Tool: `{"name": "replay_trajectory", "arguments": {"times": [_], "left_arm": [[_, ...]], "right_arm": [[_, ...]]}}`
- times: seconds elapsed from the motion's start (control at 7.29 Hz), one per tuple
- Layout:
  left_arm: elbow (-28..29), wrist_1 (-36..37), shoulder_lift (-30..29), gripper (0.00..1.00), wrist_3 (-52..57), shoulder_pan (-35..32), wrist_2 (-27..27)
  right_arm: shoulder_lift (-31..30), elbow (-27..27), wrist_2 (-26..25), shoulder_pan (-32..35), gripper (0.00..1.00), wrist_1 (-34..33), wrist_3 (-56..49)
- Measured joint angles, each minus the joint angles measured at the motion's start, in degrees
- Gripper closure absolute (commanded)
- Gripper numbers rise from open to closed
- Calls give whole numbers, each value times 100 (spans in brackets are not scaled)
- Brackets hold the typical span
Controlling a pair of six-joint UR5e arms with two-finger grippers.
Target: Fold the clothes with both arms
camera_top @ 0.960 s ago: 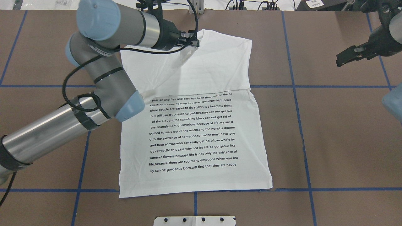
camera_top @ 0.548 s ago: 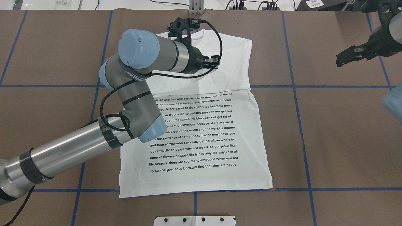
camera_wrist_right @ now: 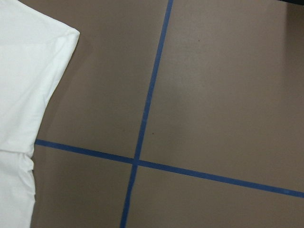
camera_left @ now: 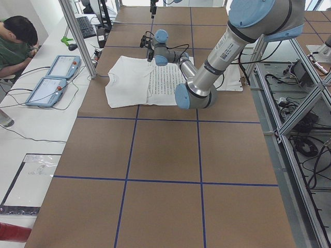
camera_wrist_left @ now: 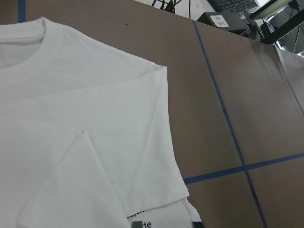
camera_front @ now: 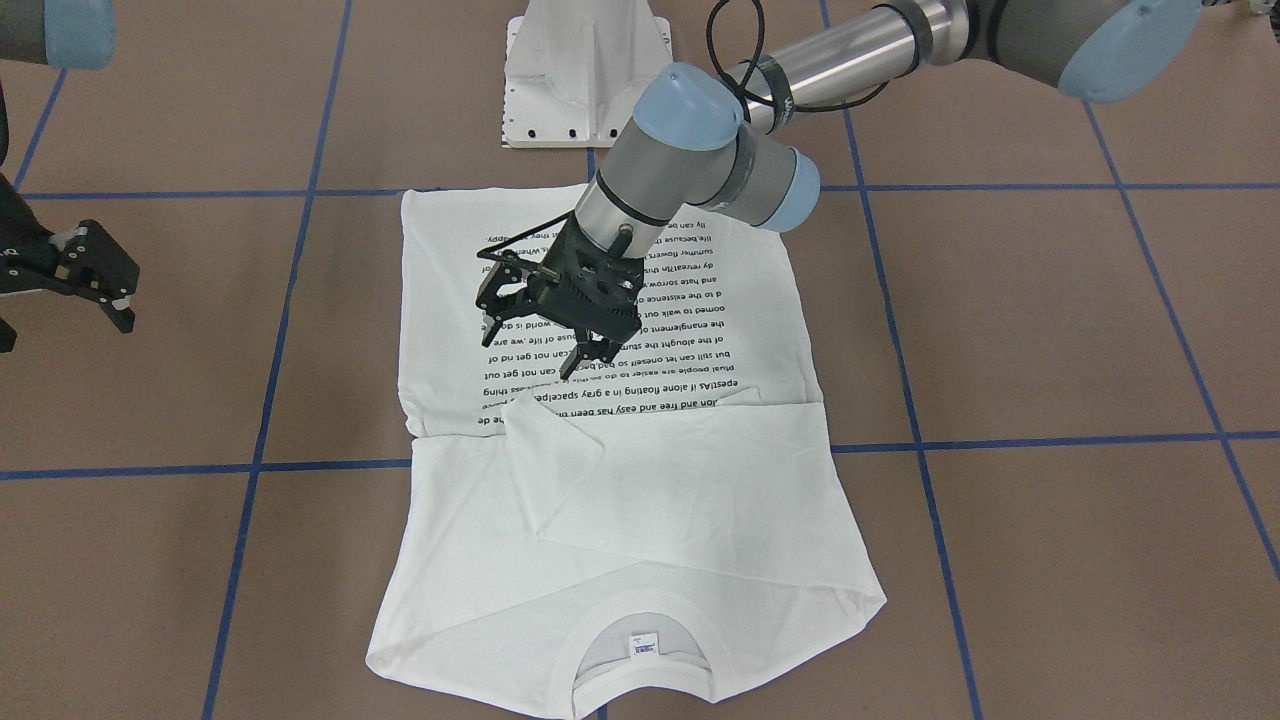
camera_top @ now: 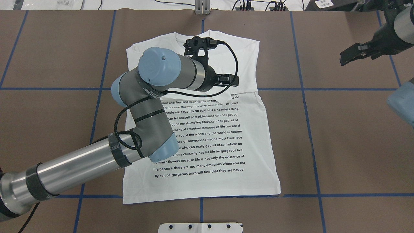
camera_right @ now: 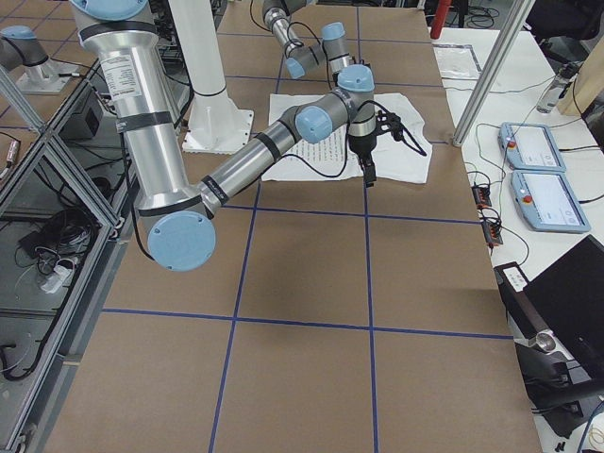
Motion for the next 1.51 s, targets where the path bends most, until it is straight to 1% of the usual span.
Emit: {"name": "replay_trajectory", "arguments": {"times": [0.14, 0.27, 0.55, 0.69, 0.82, 0.96, 1.1, 1.23, 1.51], "left_arm": [[-482, 535, 253, 0, 501, -199, -145], [-925, 922, 572, 0, 1005, -523, -444], [-1548, 1317, 1235, 0, 2128, -1260, -1132], [-1730, 1362, 1537, 0, 2634, -1593, -1421], [-1875, 1375, 1774, 0, 2942, -1825, -1652], [-1992, 1379, 1936, 0, 3083, -1932, -1759], [-2057, 1374, 2037, 0, 3160, -1974, -1803], [-2109, 1364, 2118, 0, 3202, -1988, -1818], [-2280, 1358, 2295, 0, 3223, -1990, -1824]], "right_arm": [[408, -222, -103, -308, 0, 1, 525], [846, -479, -371, -707, 0, -8, 1097], [1759, -1211, -1040, -1433, 1, -41, 1961], [2271, -1770, -1408, -1758, 6, -56, 2266], [2842, -2482, -1792, -2071, 11, -61, 2571], [3394, -3227, -2123, -2350, 13, -48, 2904], [3798, -3830, -2410, -2601, 14, -21, 3232], [4029, -4241, -2656, -2808, 17, 50, 3482], [4391, -4986, -3080, -3062, 24, 459, 3762]]}}
